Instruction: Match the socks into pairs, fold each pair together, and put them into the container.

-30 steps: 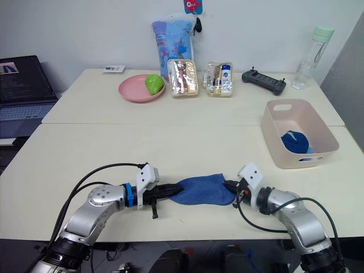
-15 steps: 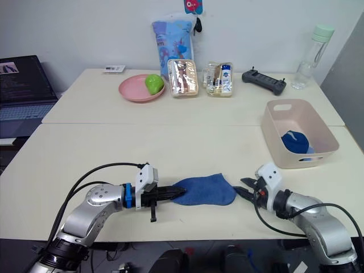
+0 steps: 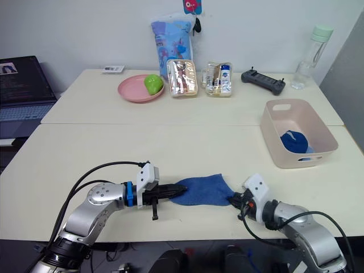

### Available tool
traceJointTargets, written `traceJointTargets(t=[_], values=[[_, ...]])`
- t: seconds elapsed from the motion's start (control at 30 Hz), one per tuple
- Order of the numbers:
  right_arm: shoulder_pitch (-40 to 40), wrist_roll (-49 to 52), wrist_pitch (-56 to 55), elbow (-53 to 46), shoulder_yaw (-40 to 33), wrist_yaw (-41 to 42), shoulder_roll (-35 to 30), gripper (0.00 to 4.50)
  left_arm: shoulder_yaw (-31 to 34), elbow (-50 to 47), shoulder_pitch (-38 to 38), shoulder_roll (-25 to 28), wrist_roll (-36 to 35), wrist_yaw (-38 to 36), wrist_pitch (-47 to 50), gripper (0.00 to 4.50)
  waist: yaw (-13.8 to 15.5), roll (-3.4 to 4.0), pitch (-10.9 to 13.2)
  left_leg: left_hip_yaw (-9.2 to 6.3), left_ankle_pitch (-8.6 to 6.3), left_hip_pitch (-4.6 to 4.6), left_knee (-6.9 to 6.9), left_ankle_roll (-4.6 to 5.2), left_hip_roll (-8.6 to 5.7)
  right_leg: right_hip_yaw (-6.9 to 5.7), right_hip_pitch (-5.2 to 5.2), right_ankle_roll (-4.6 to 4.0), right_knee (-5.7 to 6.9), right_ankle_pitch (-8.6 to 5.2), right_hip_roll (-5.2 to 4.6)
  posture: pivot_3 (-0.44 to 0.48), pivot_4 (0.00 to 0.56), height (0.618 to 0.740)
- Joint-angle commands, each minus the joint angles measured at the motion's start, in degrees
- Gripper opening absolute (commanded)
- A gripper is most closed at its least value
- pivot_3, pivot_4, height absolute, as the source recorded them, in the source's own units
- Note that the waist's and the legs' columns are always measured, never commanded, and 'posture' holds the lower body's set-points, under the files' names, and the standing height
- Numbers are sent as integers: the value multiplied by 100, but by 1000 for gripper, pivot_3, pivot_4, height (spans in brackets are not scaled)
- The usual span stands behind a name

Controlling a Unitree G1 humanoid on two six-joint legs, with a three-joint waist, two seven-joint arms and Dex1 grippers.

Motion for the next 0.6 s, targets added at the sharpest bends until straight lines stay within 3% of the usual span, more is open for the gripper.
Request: traceJointTargets(t=[0.03, 0.33, 0.6], values=[[-85, 290, 119, 26, -276, 72, 27, 8, 99, -55, -100, 0, -37, -53, -151, 0, 0, 0, 0, 0, 0, 0, 0, 0, 0, 0, 0, 0, 0, 0, 0, 0, 150, 740], [-613, 913, 435, 647, -913, 798, -546, 8, -203, -63, -772, -223, -76, -359, -48, 0, 7, 0, 0, 4, 0, -1, 2, 0, -4, 0, 3, 0, -2, 0, 1, 0, 150, 740], [-707, 923, 418, 783, -886, 1073, -670, 8, -939, 616, -1353, -746, 590, -272, -148, 0, -8, 0, 0, 5, 0, -1, 2, 1, -2, 5, 2, 0, 1, 0, 5, 0, 150, 740]])
